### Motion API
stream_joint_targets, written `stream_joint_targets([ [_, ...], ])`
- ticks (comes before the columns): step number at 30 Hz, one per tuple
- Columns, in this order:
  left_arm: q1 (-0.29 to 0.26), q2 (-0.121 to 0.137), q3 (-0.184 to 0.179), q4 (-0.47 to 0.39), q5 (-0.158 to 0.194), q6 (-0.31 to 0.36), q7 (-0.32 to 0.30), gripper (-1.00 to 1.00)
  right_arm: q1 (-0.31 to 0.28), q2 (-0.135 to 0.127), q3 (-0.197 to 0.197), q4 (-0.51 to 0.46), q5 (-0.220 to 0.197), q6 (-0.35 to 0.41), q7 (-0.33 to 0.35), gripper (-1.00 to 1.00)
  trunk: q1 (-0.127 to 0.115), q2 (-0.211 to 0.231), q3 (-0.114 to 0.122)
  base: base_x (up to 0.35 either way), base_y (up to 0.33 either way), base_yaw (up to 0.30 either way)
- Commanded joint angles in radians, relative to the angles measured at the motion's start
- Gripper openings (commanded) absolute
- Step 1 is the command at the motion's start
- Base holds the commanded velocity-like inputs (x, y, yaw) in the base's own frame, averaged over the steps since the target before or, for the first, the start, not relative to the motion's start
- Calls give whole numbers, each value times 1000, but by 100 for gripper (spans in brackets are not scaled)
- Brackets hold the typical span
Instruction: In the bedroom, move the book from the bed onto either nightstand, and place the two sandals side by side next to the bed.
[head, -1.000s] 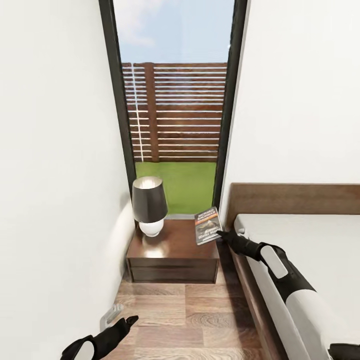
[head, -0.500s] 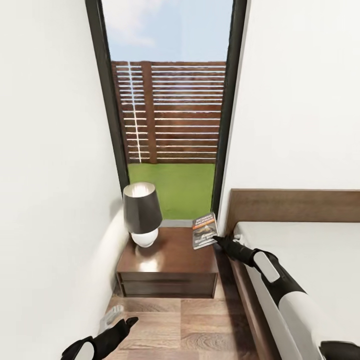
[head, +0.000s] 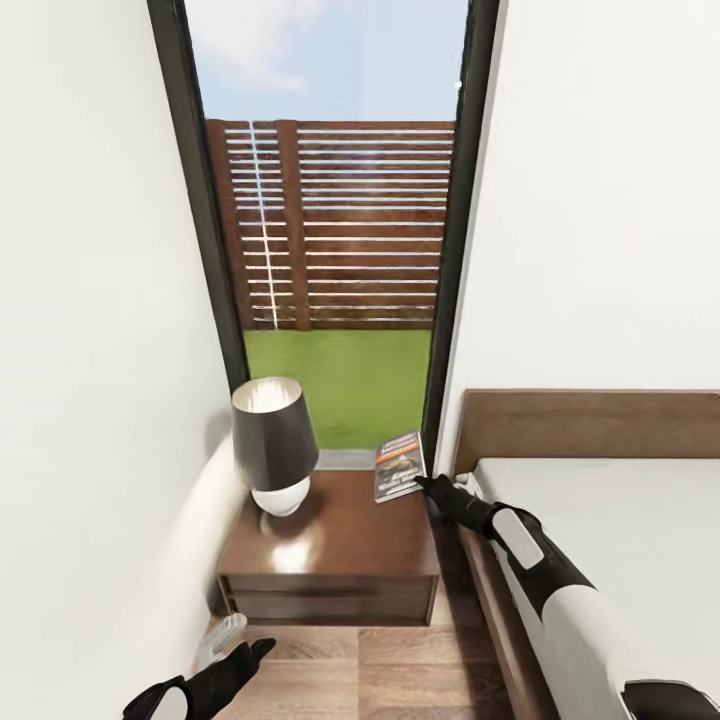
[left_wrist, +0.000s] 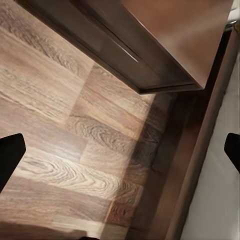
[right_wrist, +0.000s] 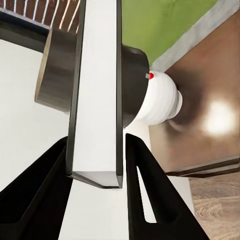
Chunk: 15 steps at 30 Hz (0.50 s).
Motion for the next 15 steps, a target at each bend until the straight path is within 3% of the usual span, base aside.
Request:
stream_joint_targets([
  [1,0,0,2,-1,4,6,-2,100,-1,0,1,0,-8,4,1,-100,0,-1,-1,107,-1,-112],
  [7,0,-1,3,0,4,6,-2,100,-1,3,1,-7,-4,3,2,-100,0,-1,2,55,-1,-122],
  [15,0,-1,4,0,7,6,-2,100,-1,4,1,-12,-4,4,1,-100,0,-1,3,67,10,-29],
])
